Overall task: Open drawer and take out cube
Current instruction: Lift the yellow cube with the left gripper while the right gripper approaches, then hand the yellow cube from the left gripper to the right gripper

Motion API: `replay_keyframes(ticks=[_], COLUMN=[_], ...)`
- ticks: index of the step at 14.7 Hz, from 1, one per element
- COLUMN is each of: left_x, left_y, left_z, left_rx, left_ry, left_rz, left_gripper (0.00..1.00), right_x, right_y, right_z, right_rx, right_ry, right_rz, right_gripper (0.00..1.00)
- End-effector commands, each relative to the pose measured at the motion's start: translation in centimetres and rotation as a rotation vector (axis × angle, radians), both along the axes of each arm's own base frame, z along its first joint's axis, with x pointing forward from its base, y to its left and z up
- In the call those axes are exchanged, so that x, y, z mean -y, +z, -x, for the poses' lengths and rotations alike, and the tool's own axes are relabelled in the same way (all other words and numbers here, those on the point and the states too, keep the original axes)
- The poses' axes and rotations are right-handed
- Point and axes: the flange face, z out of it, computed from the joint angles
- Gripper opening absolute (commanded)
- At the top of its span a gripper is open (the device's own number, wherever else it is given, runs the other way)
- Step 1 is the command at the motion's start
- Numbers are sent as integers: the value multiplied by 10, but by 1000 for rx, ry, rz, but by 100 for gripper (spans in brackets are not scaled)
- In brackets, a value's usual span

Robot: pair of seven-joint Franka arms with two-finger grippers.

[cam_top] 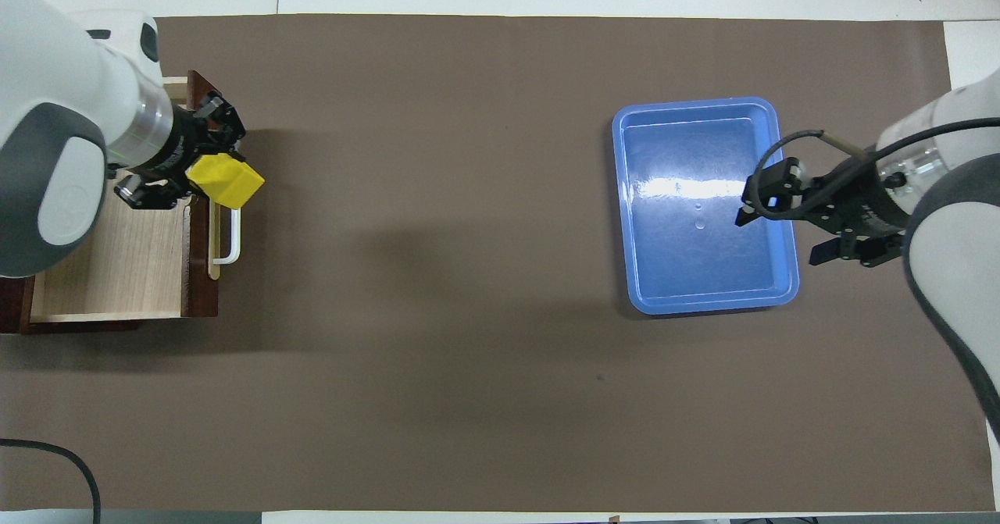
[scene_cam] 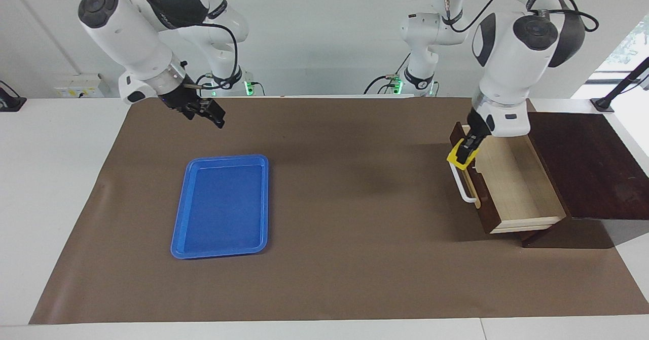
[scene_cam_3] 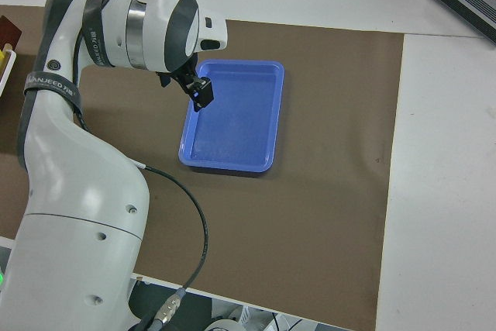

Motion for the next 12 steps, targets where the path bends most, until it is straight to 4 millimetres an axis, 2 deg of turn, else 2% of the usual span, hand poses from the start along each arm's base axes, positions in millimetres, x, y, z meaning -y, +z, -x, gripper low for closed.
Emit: replay_keyframes(ticks=[1, 5, 7, 9, 12], left_x=[36, 95, 122, 156, 192], left_y=[3, 0, -5, -19, -49], left_z=[5, 27, 43, 57, 78], left_rx=[-6, 12, -3, -13, -33], left_ry=[257, 698, 777, 816, 858], left_rz=[82, 123, 119, 116, 72], left_gripper=[0, 0, 0, 0, 0], right_x=[-37, -107, -135, -152, -157], right_y=[-30, -76, -90, -106, -121], right_z=[-4, 2, 3, 11, 9], right_rx=[-86, -206, -257, -305, -359], right_ry=[-169, -371, -479, -567, -668], right_rz=[-60, -166, -218, -265, -352], right_gripper=[100, 100, 100, 100, 100])
